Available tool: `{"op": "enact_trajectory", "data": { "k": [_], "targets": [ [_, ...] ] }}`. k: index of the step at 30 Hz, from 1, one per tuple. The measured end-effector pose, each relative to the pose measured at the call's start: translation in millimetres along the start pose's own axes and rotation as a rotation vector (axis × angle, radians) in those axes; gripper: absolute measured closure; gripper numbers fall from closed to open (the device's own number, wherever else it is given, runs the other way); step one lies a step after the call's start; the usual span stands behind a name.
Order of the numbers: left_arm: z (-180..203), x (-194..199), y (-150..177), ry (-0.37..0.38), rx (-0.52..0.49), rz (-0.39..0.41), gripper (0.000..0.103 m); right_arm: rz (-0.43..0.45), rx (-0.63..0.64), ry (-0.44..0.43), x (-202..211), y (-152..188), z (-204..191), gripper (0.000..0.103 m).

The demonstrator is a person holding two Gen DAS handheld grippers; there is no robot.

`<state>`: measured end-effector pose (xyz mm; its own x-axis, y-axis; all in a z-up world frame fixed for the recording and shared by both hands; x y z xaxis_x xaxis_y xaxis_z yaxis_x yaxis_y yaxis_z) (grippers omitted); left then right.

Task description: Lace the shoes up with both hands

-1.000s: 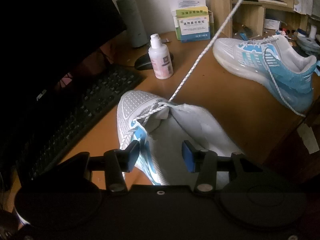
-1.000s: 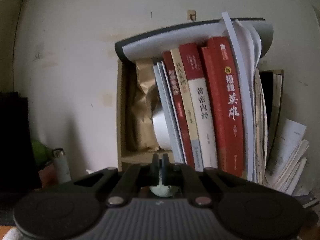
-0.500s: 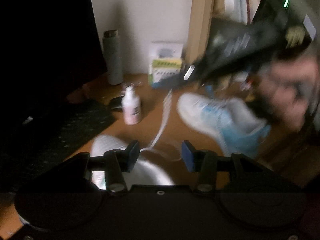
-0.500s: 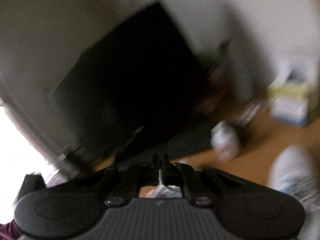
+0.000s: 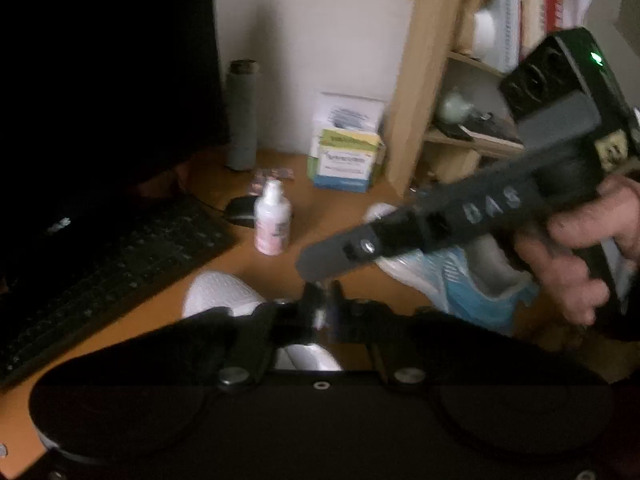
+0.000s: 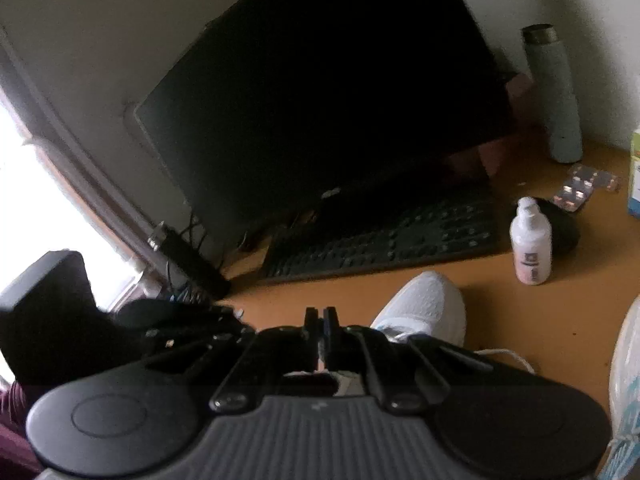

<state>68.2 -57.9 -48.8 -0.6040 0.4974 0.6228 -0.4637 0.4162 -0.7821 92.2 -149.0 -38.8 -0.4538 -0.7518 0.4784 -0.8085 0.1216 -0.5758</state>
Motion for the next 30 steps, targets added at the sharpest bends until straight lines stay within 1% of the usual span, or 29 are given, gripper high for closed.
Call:
{"op": "enact_trajectory", "data": {
  "k": [1, 2, 3, 4, 6, 7, 9, 11, 12, 14, 16, 17, 19, 21, 23, 24, 25, 27, 28, 29, 30],
  "targets": [
    [-3.4, 0.1, 0.3, -0.008, 0.010, 0.001, 0.101, -0.004, 0.000, -0.001, -0.9, 0.5, -0.3, 0.096],
    [-7.5, 0.1, 1.0, -0.012, 0.029, 0.001, 0.101, -0.003, -0.002, 0.002, -1.1, 0.5, 0.0, 0.095],
    [-11.6, 0.4, 1.4, -0.018, 0.048, 0.003, 0.101, 0.000, -0.005, 0.006, -0.8, -0.5, 0.5, 0.091],
    [-15.8, 1.2, 1.3, -0.028, 0.068, 0.010, 0.101, 0.011, -0.013, 0.012, 1.4, -2.8, 1.5, 0.082],
    [-29.7, 3.1, 2.0, -0.036, 0.147, 0.023, 0.101, 0.050, -0.020, 0.017, 10.5, -9.1, 4.0, 0.081],
    [-33.3, 4.1, 2.3, -0.037, 0.174, 0.029, 0.101, 0.058, 0.008, 0.042, 13.5, -10.1, 5.3, 0.080],
    [-39.9, 5.2, 2.5, -0.024, 0.233, 0.040, 0.101, 0.018, 0.151, 0.112, 9.7, -1.6, 3.3, 0.079],
    [-42.8, 5.0, 2.8, 0.000, 0.286, 0.049, 0.101, -0.032, 0.304, 0.158, -1.5, 11.8, -3.7, 0.076],
    [-43.3, 5.4, 2.8, 0.020, 0.316, 0.053, 0.101, -0.038, 0.338, 0.167, -4.5, 14.5, -6.0, 0.076],
    [-43.1, 6.5, 2.7, 0.036, 0.341, 0.057, 0.101, -0.036, 0.481, 0.199, -17.8, 24.1, -16.2, 0.076],
    [-42.3, 8.0, 2.9, 0.047, 0.355, 0.059, 0.101, -0.032, 0.552, 0.215, -27.9, 28.4, -20.9, 0.075],
    [-41.9, 8.7, 3.2, 0.054, 0.362, 0.058, 0.101, -0.030, 0.580, 0.223, -34.6, 30.1, -22.7, 0.075],
    [-42.8, 9.6, 4.5, 0.065, 0.380, 0.055, 0.101, -0.007, 0.596, 0.215, -39.0, 29.7, -25.8, 0.076],
    [-44.4, 10.4, 6.0, 0.068, 0.400, 0.054, 0.101, 0.015, 0.602, 0.198, -41.3, 27.9, -28.3, 0.084],
    [-45.6, 10.8, 7.0, 0.067, 0.405, 0.053, 0.101, 0.007, 0.595, 0.183, -43.3, 28.0, -27.4, 0.097],
    [-45.7, 10.5, 7.1, 0.069, 0.402, 0.052, 0.101, 0.002, 0.591, 0.174, -44.4, 28.1, -27.0, 0.100],
    [-45.6, 10.9, 7.1, 0.068, 0.398, 0.048, 0.100, 0.001, 0.589, 0.170, -44.8, 28.2, -26.7, 0.100],
    [-45.8, 12.1, 7.0, 0.062, 0.391, 0.046, 0.093, 0.000, 0.599, 0.174, -45.7, 29.0, -27.0, 0.100],
    [-46.7, 12.9, 7.2, 0.055, 0.391, 0.049, 0.080, 0.001, 0.611, 0.185, -46.3, 29.1, -27.2, 0.100],
    [-48.3, 13.8, 7.6, 0.049, 0.398, 0.055, 0.071, 0.001, 0.622, 0.200, -46.9, 28.8, -26.4, 0.100],
    [-49.6, 14.6, 7.5, 0.050, 0.405, 0.061, 0.071, 0.000, 0.627, 0.210, -47.3, 28.3, -25.9, 0.100]
  ]
}}
Point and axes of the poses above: each gripper's, at about its wrist camera, not at the fingertips, and x roughly against the way its jaws point, z to its right, y to its underside, the point moved 8 cm from there along -x, roughly the way its jaws point, and after that the axes turned 10 degrees about -x, right-handed, at the moved point
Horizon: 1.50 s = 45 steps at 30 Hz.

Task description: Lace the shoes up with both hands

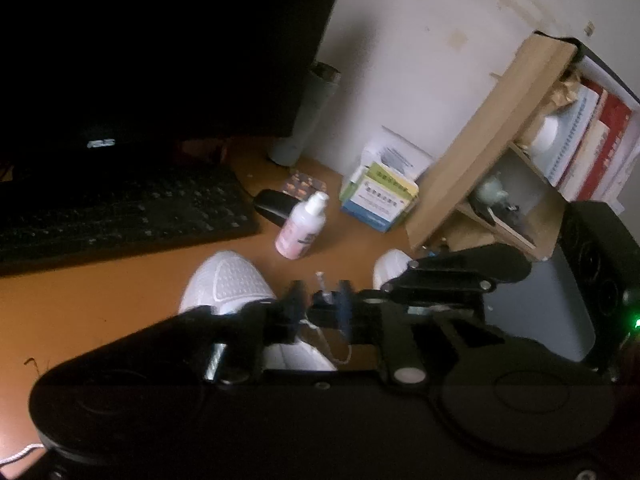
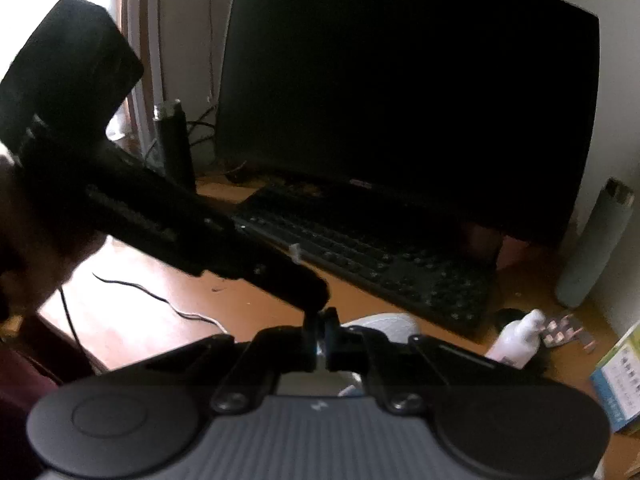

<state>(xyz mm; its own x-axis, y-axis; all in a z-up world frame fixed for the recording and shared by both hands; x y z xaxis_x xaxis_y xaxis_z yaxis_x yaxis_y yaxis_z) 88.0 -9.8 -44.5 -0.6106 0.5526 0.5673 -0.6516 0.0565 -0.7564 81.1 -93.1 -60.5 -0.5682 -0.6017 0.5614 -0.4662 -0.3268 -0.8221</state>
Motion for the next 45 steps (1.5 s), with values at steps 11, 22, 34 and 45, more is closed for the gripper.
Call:
{"op": "enact_trajectory", "data": {
  "k": [11, 22, 34, 45],
  "targets": [
    [-2.9, -6.0, -0.4, 0.035, 0.042, 0.013, 0.103, -0.019, 0.000, 0.021, -0.6, 2.1, 4.1, 0.100],
    [-5.7, -6.4, 1.8, 0.032, 0.056, 0.008, 0.103, -0.027, 0.010, 0.033, -1.2, -0.7, -0.8, 0.094],
    [-10.1, 1.3, 3.0, -0.008, 0.014, -0.011, 0.094, -0.041, 0.041, 0.007, -5.9, -4.3, -7.2, 0.100],
    [-10.9, -20.6, 42.8, -0.137, -0.218, -0.174, 0.086, -0.213, 0.051, 0.047, -36.0, 7.7, 6.7, 0.100]
  ]
}}
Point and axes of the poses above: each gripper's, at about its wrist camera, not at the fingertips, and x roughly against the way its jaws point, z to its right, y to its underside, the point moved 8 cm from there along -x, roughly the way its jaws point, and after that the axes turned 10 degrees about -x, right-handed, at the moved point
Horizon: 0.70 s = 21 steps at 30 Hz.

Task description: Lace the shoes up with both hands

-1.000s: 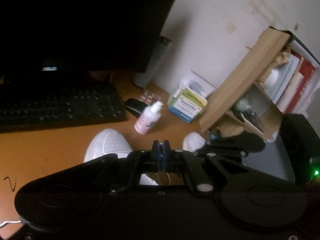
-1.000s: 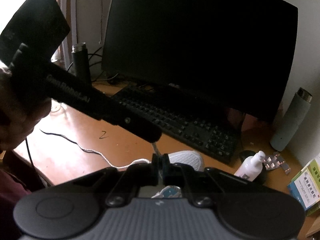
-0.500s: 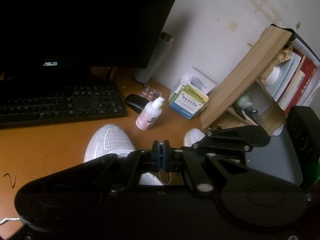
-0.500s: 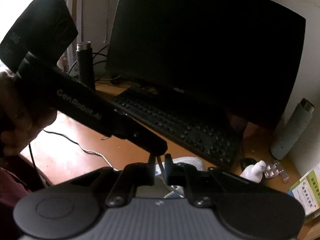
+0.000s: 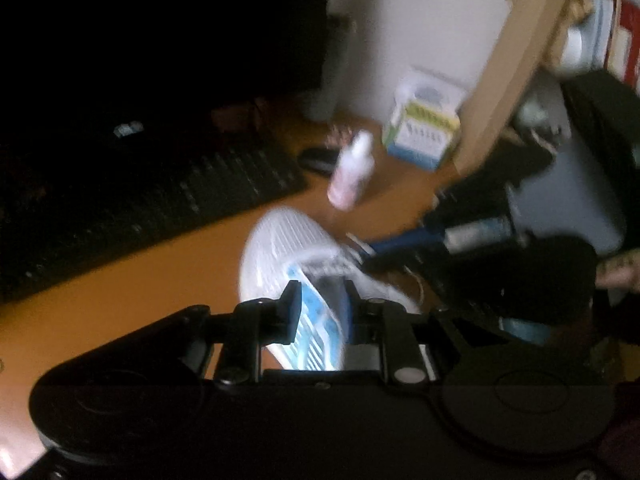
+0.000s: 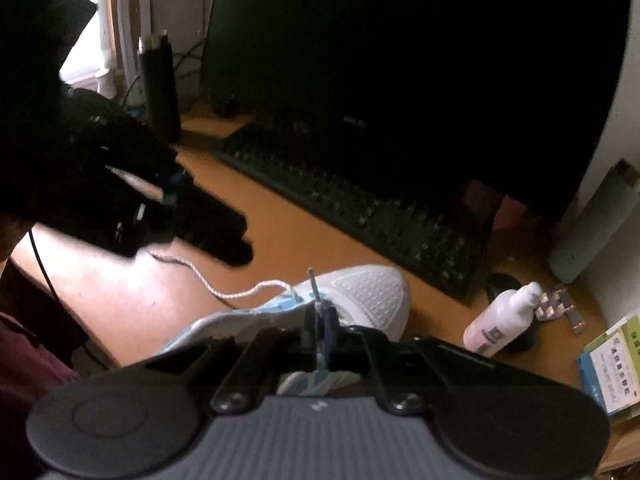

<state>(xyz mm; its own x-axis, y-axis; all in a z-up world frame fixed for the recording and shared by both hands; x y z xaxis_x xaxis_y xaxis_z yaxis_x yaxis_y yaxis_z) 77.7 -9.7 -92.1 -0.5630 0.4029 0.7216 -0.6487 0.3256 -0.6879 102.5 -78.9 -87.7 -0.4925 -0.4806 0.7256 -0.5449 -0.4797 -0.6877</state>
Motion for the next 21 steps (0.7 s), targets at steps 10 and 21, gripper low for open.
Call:
{"op": "enact_trajectory", "data": {
  "k": [10, 21],
  "targets": [
    [7.6, -25.6, 14.2, -0.063, -0.135, -0.054, 0.093, -0.158, 0.091, -0.008, -36.8, 4.3, -10.1, 0.100],
    [-0.5, -26.7, 13.7, -0.058, -0.050, -0.047, 0.095, -0.231, 0.142, -0.010, -47.0, 16.2, -15.6, 0.100]
  ]
}}
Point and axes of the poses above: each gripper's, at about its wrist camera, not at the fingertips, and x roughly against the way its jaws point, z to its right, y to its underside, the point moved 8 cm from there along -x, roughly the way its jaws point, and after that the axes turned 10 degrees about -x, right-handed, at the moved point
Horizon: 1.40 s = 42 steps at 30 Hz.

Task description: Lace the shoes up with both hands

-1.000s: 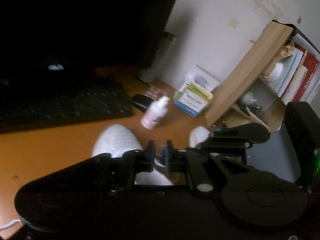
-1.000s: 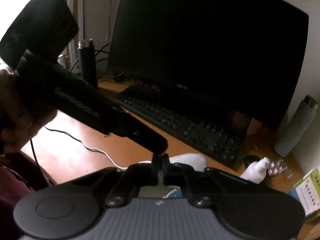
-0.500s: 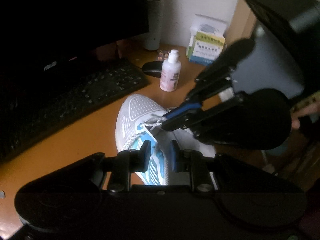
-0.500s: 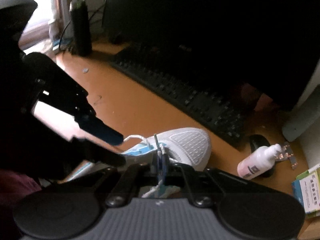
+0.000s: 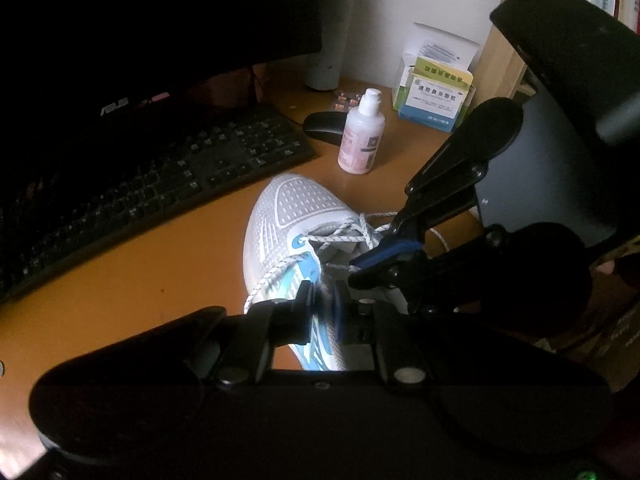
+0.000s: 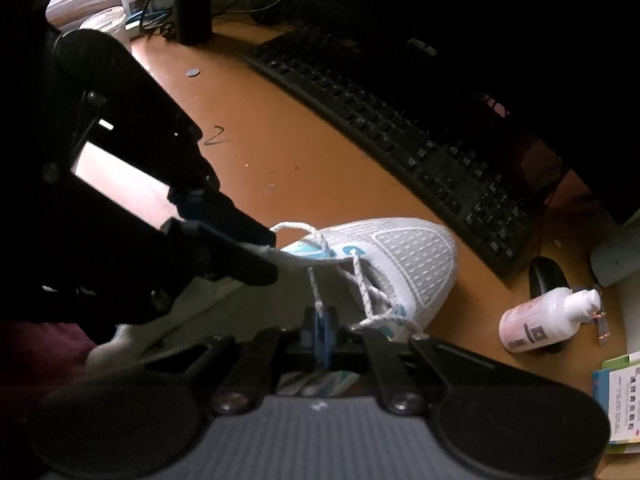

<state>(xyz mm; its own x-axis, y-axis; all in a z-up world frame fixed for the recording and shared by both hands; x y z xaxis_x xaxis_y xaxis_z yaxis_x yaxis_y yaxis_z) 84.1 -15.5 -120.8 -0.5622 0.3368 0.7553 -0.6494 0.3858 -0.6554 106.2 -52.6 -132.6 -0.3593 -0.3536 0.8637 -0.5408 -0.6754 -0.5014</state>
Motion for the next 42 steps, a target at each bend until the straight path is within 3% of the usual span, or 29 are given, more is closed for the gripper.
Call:
{"op": "enact_trajectory", "data": {
  "k": [42],
  "targets": [
    [-2.7, -1.0, 0.5, -0.001, 0.013, -0.004, 0.095, 0.000, -0.008, -0.011, -10.5, -2.1, -4.1, 0.100]
  ]
}}
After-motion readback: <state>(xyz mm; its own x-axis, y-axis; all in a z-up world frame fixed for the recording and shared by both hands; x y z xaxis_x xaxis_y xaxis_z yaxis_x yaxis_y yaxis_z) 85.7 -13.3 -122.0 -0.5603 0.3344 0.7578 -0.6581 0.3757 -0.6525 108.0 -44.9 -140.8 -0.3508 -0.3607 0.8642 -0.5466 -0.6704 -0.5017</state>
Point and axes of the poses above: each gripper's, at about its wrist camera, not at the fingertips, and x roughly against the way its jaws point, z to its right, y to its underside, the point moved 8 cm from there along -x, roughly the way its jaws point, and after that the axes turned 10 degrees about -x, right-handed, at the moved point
